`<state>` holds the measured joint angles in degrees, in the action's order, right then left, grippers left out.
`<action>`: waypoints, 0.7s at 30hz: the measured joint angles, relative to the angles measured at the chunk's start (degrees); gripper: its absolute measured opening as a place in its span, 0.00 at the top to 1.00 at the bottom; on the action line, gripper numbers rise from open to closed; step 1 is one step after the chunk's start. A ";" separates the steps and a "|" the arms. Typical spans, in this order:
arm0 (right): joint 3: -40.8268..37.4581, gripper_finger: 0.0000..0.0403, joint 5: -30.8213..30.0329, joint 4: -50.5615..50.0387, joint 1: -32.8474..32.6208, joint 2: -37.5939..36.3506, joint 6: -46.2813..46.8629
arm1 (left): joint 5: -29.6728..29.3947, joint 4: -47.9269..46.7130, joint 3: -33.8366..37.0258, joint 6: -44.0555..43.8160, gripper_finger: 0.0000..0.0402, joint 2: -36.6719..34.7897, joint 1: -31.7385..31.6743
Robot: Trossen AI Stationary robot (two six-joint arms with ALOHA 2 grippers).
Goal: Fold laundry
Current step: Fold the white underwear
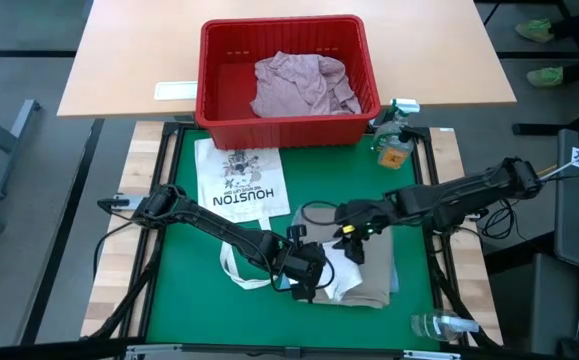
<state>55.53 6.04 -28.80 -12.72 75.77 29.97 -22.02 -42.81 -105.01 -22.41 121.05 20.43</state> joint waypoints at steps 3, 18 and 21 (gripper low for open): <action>0.00 0.57 -0.14 -3.35 -0.80 -2.13 -0.26 | 0.02 -0.09 0.00 0.00 0.86 0.00 -0.02; 0.00 0.57 -6.44 -5.74 -9.56 -1.99 -7.82 | 2.76 -0.70 0.04 -17.37 0.86 0.07 -3.02; 0.00 0.57 -6.42 -6.03 -9.39 -1.99 -10.62 | 6.29 -0.70 0.04 -19.38 0.86 0.07 -3.53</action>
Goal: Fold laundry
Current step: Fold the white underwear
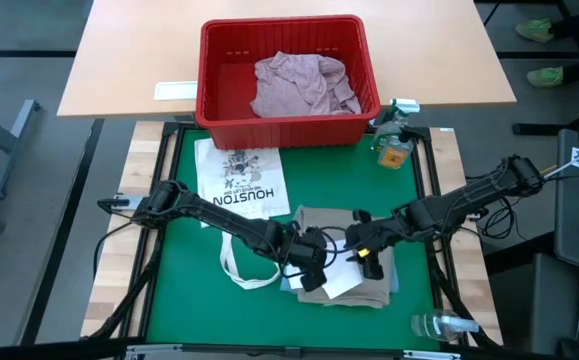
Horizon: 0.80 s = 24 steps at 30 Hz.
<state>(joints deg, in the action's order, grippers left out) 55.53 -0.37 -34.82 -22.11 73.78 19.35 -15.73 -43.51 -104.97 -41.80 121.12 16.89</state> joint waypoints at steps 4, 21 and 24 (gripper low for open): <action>0.00 0.57 -2.87 0.27 0.00 0.00 -4.38 | 2.74 0.08 0.00 -1.35 0.86 0.00 -0.14; 0.00 0.57 -4.95 0.22 0.00 5.88 -10.83 | 3.35 -1.05 0.02 -1.43 0.66 0.52 -0.31; 0.00 0.57 -7.32 0.23 0.04 5.90 -10.89 | 3.38 -0.62 0.02 -1.62 0.65 0.55 -0.41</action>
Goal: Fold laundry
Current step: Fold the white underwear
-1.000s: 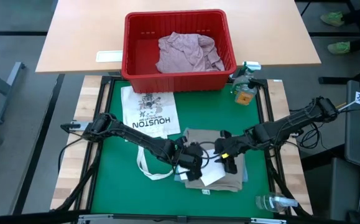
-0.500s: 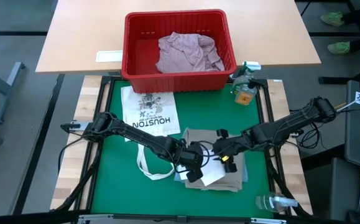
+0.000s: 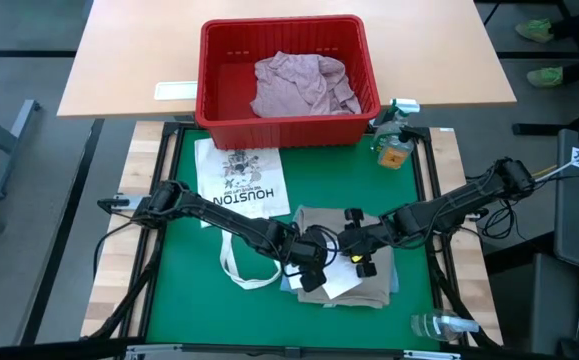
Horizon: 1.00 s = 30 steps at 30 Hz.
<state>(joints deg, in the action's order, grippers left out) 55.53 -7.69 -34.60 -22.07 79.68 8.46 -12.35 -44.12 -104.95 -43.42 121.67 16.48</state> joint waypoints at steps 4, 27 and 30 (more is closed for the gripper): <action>0.00 0.57 -0.76 -0.01 0.01 0.02 -0.01 | 0.10 0.09 0.00 -1.21 0.67 0.98 -0.25; 0.00 0.57 21.33 0.51 11.37 0.04 -10.48 | 1.55 0.16 0.00 -2.58 0.76 1.40 -1.87; 0.00 0.57 20.89 0.62 11.72 0.53 -11.25 | 2.87 0.15 0.00 -2.56 0.76 1.40 -1.87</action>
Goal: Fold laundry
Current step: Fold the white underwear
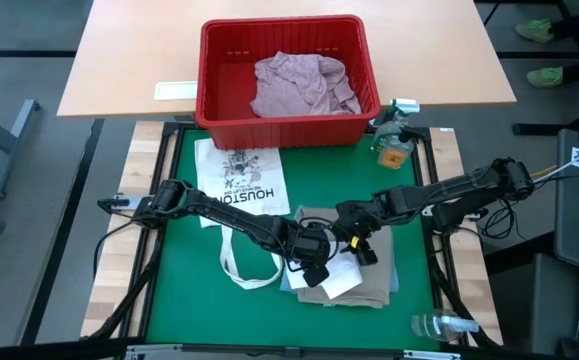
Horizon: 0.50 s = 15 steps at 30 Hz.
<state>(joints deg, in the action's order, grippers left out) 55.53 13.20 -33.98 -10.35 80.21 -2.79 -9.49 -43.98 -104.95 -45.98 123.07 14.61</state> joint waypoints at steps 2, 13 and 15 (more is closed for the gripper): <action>0.00 0.57 -0.06 -0.17 -0.06 0.90 -0.63 | 1.57 -0.15 0.00 0.00 0.77 0.00 -0.03; 0.00 0.57 -0.06 -0.36 -0.08 5.94 -0.59 | 5.43 -1.19 0.00 -3.41 0.79 -0.02 -1.64; 0.00 0.57 -0.06 -0.33 -0.08 5.94 -0.59 | 5.41 -1.12 0.00 -3.41 0.79 -0.02 -1.64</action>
<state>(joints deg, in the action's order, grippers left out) 55.53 13.15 -34.31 -10.44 86.15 -3.38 -4.08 -45.10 -104.95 -49.39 123.04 12.97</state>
